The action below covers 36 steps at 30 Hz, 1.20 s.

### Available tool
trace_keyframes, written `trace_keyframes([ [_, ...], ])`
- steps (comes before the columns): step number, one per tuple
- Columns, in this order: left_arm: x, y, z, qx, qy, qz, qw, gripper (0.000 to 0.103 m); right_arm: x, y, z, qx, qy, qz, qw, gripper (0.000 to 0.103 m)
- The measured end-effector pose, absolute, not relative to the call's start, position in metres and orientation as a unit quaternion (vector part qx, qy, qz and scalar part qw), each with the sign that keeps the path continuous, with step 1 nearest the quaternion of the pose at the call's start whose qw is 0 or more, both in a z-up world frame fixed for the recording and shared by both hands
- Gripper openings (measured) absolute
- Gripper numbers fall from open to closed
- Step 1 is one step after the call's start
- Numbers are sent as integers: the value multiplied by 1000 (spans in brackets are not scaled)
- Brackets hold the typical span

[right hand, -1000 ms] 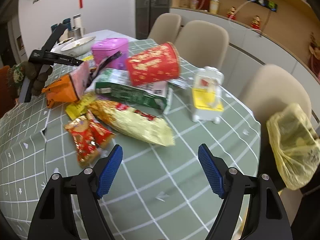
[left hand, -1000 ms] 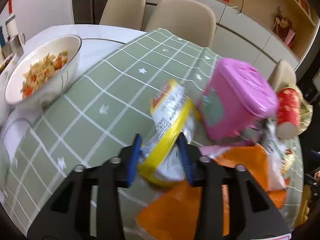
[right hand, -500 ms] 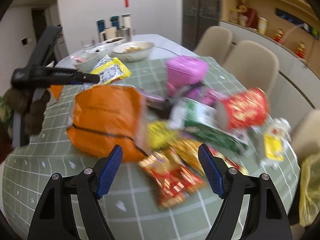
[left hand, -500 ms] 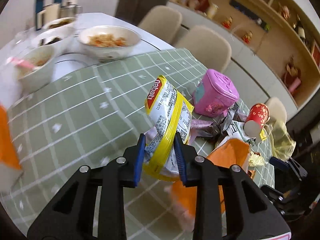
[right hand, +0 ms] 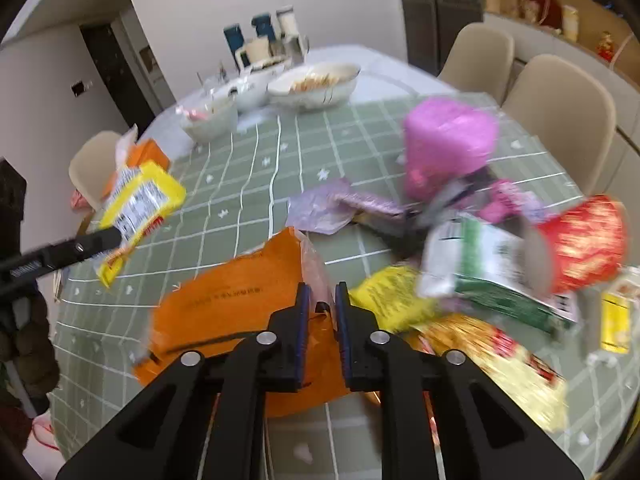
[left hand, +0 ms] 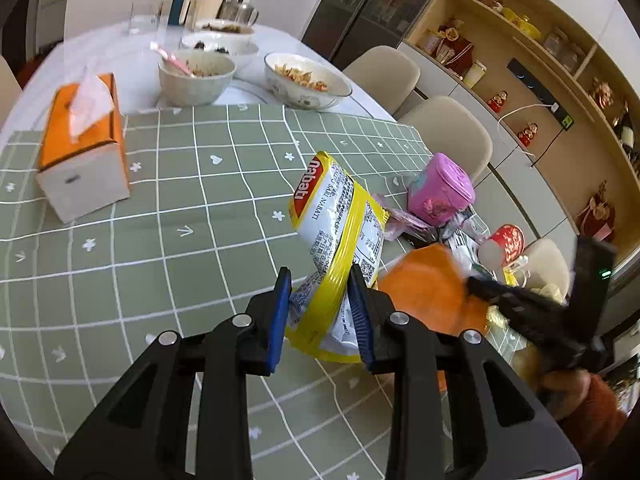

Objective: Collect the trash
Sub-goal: 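Grasp the orange plastic bag with the right gripper and lift it, then carry both bags over the yellow-lined bin and open both grippers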

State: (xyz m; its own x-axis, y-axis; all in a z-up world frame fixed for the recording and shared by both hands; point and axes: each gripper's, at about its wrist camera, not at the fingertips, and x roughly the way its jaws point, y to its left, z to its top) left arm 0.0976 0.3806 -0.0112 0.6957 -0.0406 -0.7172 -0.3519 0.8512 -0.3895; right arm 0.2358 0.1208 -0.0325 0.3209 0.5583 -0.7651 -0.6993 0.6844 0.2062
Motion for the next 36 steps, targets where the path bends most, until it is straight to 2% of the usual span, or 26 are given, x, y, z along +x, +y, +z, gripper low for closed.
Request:
trace_keyframes([
  [6, 94, 326, 11, -238, 360, 73, 899, 28, 231, 40, 9, -83, 395, 331, 853, 13],
  [13, 129, 227, 30, -212, 353, 21, 911, 28, 240, -77, 31, -76, 356, 267, 892, 13],
  [25, 240, -19, 62, -170, 349, -121, 914, 28, 286, -341, 74, -57, 292, 113, 948, 13],
  [32, 276, -140, 57, -155, 364, -171, 902, 28, 343, -458, 62, -91, 276, 15, 957, 13],
  [36, 283, -178, 46, -135, 388, -164, 897, 28, 380, -487, 28, -122, 289, 6, 950, 13],
])
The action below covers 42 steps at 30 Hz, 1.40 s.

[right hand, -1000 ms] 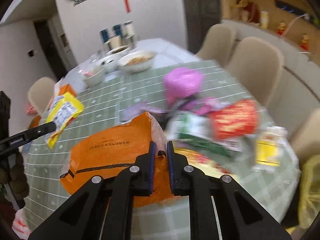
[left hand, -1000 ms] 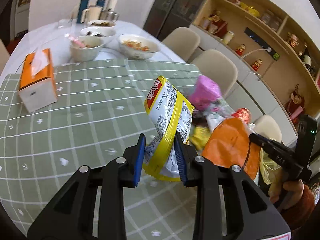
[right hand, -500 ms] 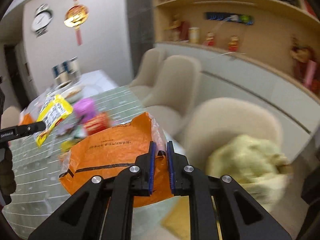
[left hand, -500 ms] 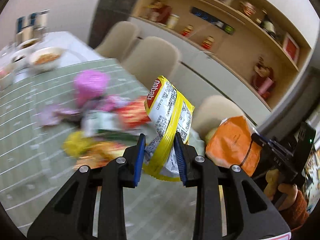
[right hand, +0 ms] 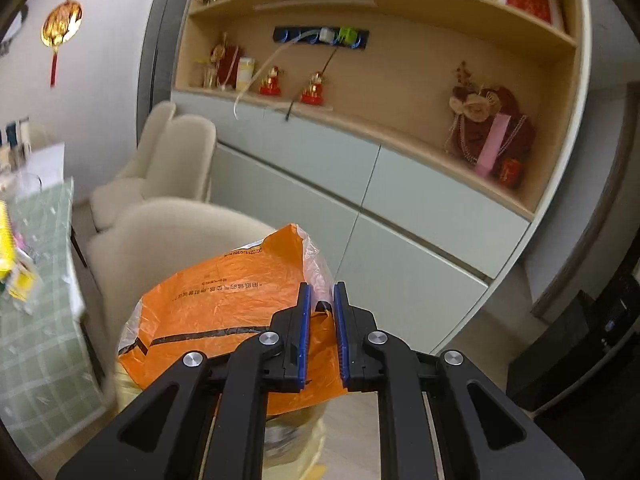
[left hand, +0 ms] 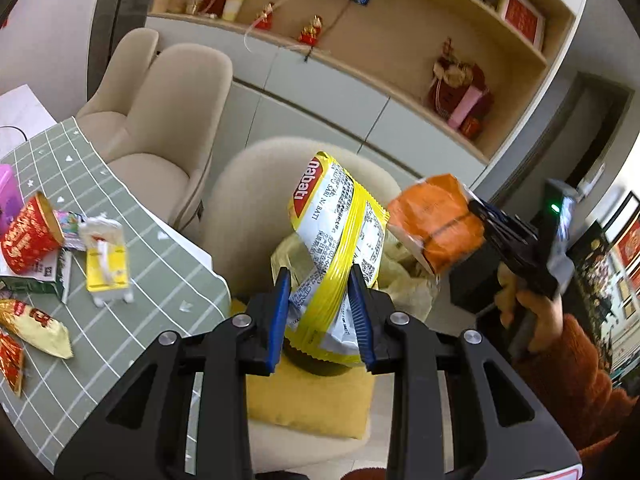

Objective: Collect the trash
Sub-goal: 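Carry both bags over the yellow-lined bin and open both grippers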

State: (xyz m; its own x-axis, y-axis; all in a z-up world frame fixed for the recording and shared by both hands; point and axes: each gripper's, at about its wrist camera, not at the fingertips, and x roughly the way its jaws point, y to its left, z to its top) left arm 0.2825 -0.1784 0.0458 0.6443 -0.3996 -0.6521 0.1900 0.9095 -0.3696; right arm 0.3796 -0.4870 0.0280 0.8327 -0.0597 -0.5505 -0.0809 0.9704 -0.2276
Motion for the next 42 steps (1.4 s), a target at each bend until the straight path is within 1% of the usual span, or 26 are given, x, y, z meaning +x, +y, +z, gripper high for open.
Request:
trace_keyframes([
  [4, 291, -194, 37, -128, 408, -137, 894, 28, 403, -487, -17, -140, 322, 38, 936, 13],
  [9, 298, -195, 27, -127, 426, -105, 890, 28, 404, -469, -64, -128, 367, 102, 916, 13],
  [13, 308, -197, 26, -127, 431, -109, 886, 28, 404, -475, -78, -104, 387, 127, 907, 13],
  [17, 330, -225, 19, -108, 445, -143, 877, 28, 409, -497, -73, -56, 393, 133, 908, 14],
  [19, 342, -240, 15, -100, 452, -161, 872, 28, 407, -507, -65, -30, 383, 144, 912, 24],
  [20, 351, -250, 12, -99, 457, -173, 867, 28, 405, -514, -60, -10, 379, 155, 912, 40],
  [21, 357, -258, 11, -98, 461, -182, 863, 28, 402, -521, -55, 12, 369, 165, 914, 59],
  [22, 364, -265, 9, -97, 466, -190, 859, 28, 397, -528, -51, 28, 358, 171, 917, 65],
  [23, 373, -275, 6, -94, 473, -202, 852, 28, 393, -534, -46, 44, 347, 173, 921, 67],
  [27, 402, -312, -11, -63, 503, -223, 833, 28, 379, -559, -31, 69, 323, 142, 933, 67],
  [31, 428, -351, -37, -4, 545, -226, 807, 28, 364, -586, -23, 83, 315, 110, 939, 67],
  [34, 444, -378, -59, 58, 577, -220, 784, 28, 352, -603, -22, 91, 312, 87, 942, 67],
  [37, 457, -393, -79, 84, 602, -214, 765, 28, 344, -617, -27, 101, 316, 65, 941, 67],
  [39, 460, -397, -86, 94, 601, -216, 764, 28, 347, -622, -29, 108, 320, 57, 939, 67],
  [40, 462, -398, -87, 94, 601, -216, 764, 29, 346, -624, -31, 111, 323, 53, 938, 67],
  [42, 462, -396, -87, 83, 595, -217, 769, 35, 343, -626, -34, 112, 327, 49, 937, 67],
])
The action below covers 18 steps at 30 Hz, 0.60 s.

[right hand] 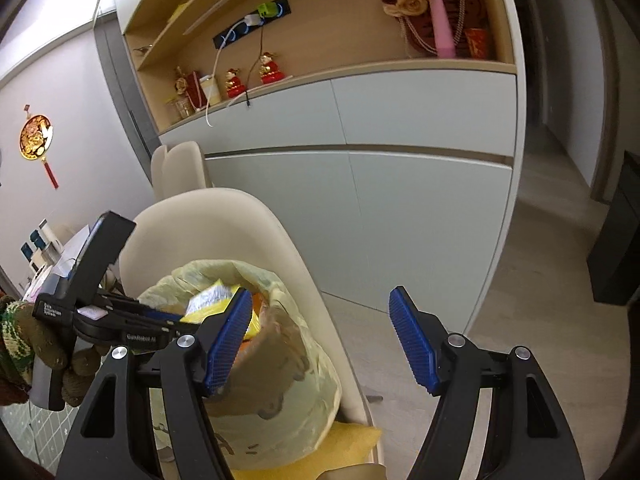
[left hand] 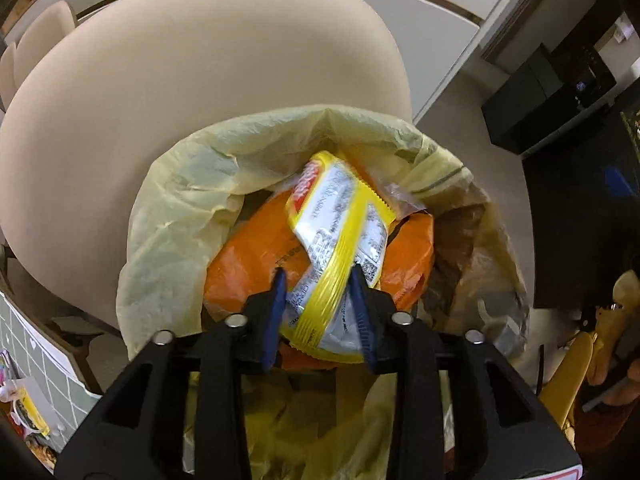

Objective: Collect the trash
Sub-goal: 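Carry both bags over the yellow-lined bin and open both grippers, then grasp the purple wrapper with the left gripper while the right gripper returns to the table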

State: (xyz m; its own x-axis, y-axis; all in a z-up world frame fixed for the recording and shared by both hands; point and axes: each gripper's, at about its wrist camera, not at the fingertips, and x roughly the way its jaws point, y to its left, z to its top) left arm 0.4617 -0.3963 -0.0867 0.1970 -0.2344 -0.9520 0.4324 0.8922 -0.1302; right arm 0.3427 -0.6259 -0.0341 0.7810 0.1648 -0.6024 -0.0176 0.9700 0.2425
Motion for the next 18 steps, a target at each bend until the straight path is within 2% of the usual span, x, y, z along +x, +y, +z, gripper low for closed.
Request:
trace_keyframes([
  [3, 455, -384, -81, 52, 588, -224, 776, 46, 338, -623, -35, 110, 328, 46, 937, 67],
  [5, 446, -367, -71, 23, 578, -226, 784, 49, 341, -619, -32, 108, 327, 49, 938, 67],
  [13, 391, -300, -8, -38, 468, -212, 857, 53, 342, -585, -18, 111, 310, 70, 941, 67],
  [18, 347, -229, 21, -33, 394, -166, 903, 53, 334, -540, 1, 129, 268, 126, 946, 73],
])
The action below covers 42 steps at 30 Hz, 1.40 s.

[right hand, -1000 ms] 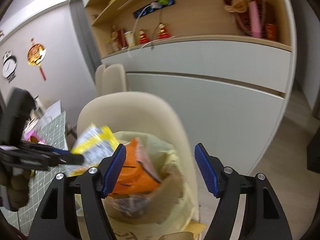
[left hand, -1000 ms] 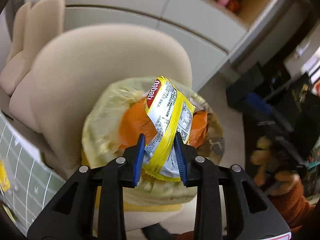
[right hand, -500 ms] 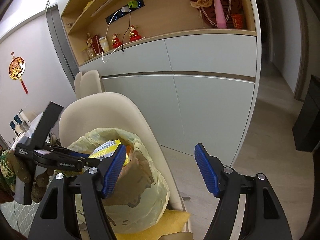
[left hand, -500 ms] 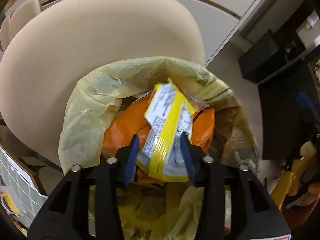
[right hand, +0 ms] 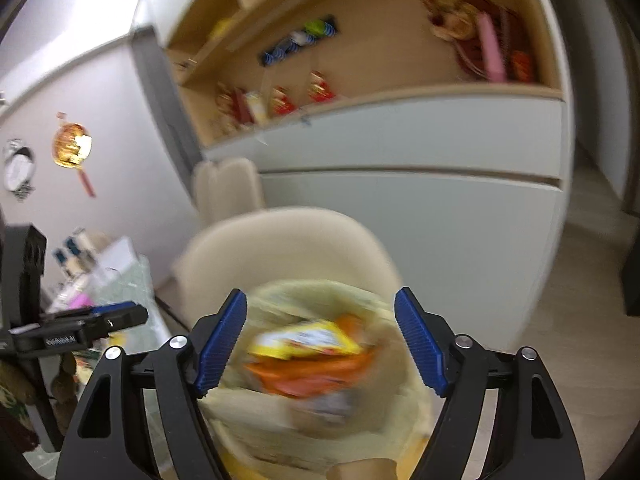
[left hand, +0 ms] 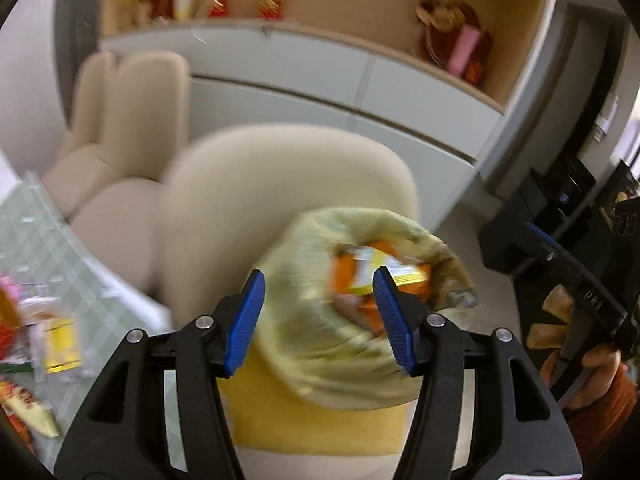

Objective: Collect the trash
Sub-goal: 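Grasp the purple wrapper with the left gripper while the right gripper returns to the table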

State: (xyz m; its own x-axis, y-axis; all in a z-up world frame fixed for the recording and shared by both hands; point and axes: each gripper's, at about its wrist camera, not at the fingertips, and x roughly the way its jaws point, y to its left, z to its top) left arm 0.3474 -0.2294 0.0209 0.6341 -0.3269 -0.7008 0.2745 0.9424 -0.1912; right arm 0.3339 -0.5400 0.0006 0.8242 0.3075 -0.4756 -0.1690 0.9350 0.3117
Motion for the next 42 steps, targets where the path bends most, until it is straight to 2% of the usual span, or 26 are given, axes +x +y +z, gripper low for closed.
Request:
trace_keyframes([
  [4, 318, -154, 34, -47, 366, -105, 924, 53, 332, -481, 9, 77, 297, 159, 938, 73],
  [10, 261, -10, 37, -91, 344, -10, 934, 54, 312, -377, 17, 31, 293, 193, 936, 73],
  [20, 189, 217, 0, -137, 351, 91, 922, 59, 275, -217, 14, -24, 303, 238, 922, 73],
  [26, 206, 285, -39, -163, 382, 84, 906, 59, 254, -154, -7, -65, 331, 233, 912, 73],
  [29, 223, 302, -67, -222, 428, 70, 873, 58, 248, -137, -25, -75, 356, 225, 904, 73],
  [32, 229, 309, -82, -275, 418, 97, 860, 57, 247, -129, -43, -81, 365, 213, 903, 73],
  [33, 232, 311, -86, -289, 416, 111, 855, 53, 247, -127, -49, -82, 365, 209, 904, 73],
  [36, 243, 318, -100, -346, 407, 150, 832, 49, 250, -118, -61, -81, 362, 207, 905, 73],
  [38, 253, 313, -100, -332, 401, 175, 835, 44, 252, -109, -64, -89, 359, 208, 906, 73],
  [40, 264, 311, -103, -322, 410, 182, 834, 22, 252, -102, -67, -88, 362, 219, 902, 73],
  [42, 271, 310, -104, -316, 416, 187, 832, 7, 254, -97, -68, -82, 368, 240, 895, 73],
])
